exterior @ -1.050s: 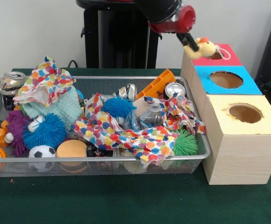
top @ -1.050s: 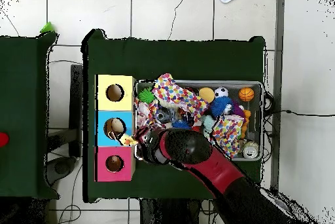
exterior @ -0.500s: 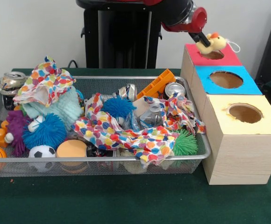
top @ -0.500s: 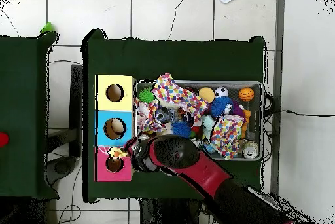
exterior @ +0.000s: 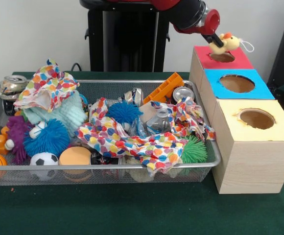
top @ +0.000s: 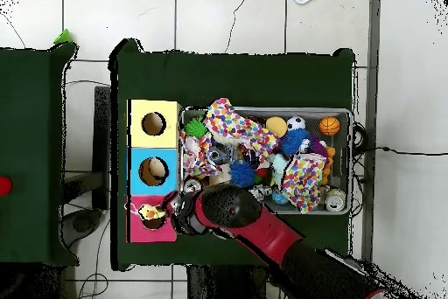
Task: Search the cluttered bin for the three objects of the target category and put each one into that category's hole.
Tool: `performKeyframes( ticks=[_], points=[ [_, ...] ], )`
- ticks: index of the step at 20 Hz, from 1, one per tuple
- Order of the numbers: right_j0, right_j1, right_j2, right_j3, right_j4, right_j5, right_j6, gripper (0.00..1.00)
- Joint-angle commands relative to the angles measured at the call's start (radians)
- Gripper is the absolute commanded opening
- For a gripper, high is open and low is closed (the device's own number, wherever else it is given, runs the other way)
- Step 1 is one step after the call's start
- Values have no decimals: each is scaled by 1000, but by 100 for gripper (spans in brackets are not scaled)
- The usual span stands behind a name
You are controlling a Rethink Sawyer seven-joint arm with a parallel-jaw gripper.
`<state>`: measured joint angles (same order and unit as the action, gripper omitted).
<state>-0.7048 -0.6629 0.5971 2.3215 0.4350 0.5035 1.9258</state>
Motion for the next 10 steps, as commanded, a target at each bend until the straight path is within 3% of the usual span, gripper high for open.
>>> performKeyframes(
  ticks=[1,3,10],
  points=[
    [-22,68,50,-26,57,25,109,0],
    [-38,82,87,-17,76,-4,110,0],
    [-38,107,105,-12,67,-64,131,0]
  ],
)
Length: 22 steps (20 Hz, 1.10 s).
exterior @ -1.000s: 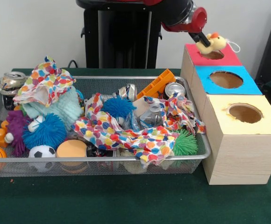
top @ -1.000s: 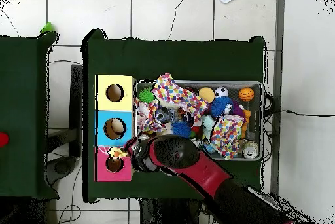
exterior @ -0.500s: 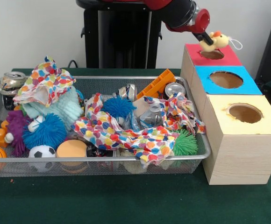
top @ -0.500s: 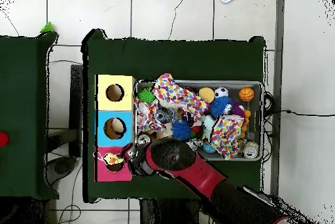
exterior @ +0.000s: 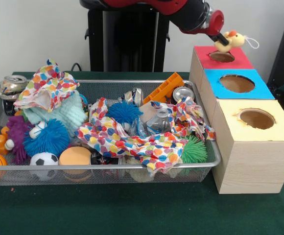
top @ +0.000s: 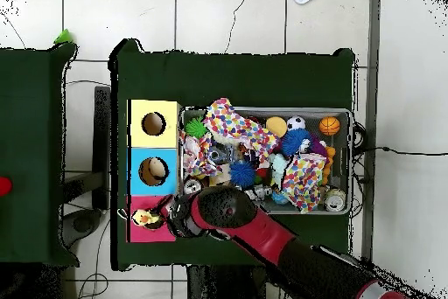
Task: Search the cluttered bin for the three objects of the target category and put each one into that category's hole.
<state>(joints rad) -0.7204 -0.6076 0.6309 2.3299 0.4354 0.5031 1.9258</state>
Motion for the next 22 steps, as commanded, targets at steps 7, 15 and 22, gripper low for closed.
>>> performKeyframes(
  ticks=[7,15,22],
  points=[
    [-29,49,77,-14,46,-145,159,0],
    [10,17,-13,-33,-14,-159,139,0],
    [28,57,-71,-61,-50,-141,104,0]
  ],
)
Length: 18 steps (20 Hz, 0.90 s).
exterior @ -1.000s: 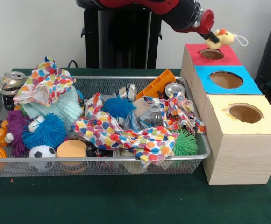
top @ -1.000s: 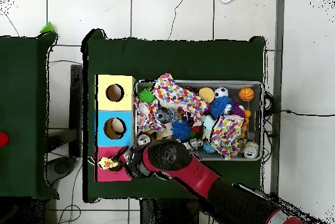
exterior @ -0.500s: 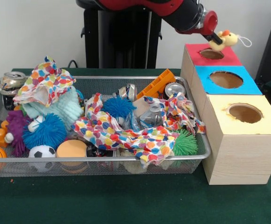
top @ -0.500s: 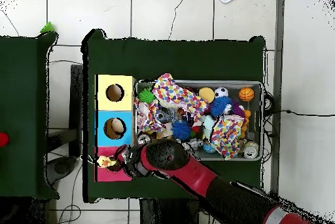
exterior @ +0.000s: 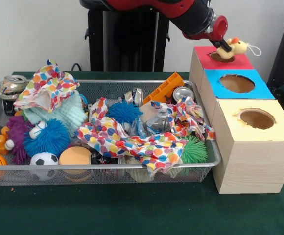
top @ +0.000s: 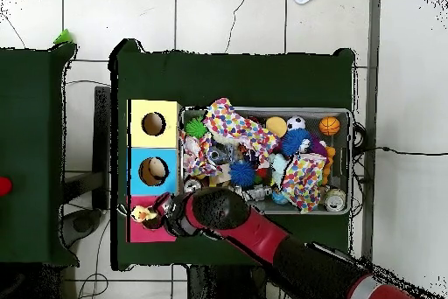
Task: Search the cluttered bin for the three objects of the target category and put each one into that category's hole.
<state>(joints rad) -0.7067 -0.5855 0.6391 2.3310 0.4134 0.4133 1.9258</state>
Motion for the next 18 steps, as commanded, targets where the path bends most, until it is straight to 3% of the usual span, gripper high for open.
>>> performKeyframes(
  ticks=[1,8,18],
  points=[
    [14,36,-82,-63,-30,-37,101,0],
    [17,40,-90,-54,-48,32,90,0],
    [5,52,-81,-18,-48,18,111,0]
  ],
)
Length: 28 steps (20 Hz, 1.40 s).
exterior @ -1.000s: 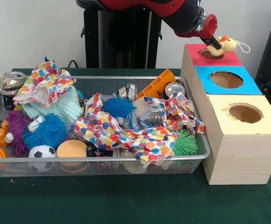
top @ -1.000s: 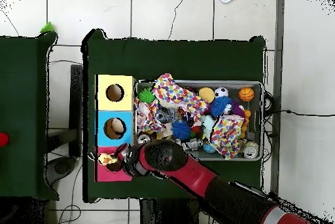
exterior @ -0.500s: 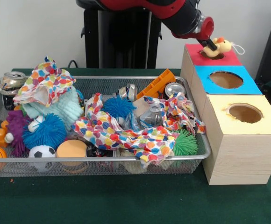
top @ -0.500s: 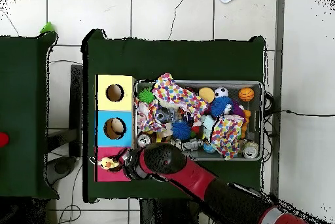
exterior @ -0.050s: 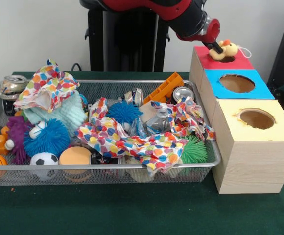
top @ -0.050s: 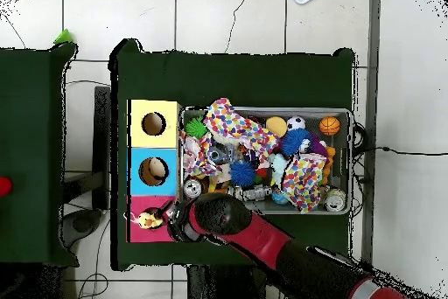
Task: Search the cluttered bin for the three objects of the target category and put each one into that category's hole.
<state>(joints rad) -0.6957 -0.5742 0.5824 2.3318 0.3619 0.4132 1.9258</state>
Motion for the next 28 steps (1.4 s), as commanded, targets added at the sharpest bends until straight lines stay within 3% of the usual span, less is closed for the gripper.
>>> performKeyframes(
  ticks=[1,19,20,23,28],
  points=[
    [-9,44,-22,-18,6,17,111,0],
    [-61,41,103,31,64,-2,151,0],
    [-66,45,102,30,63,0,145,100],
    [-71,50,108,31,57,-58,153,100],
    [-76,44,110,31,62,-40,158,100]
  ],
)
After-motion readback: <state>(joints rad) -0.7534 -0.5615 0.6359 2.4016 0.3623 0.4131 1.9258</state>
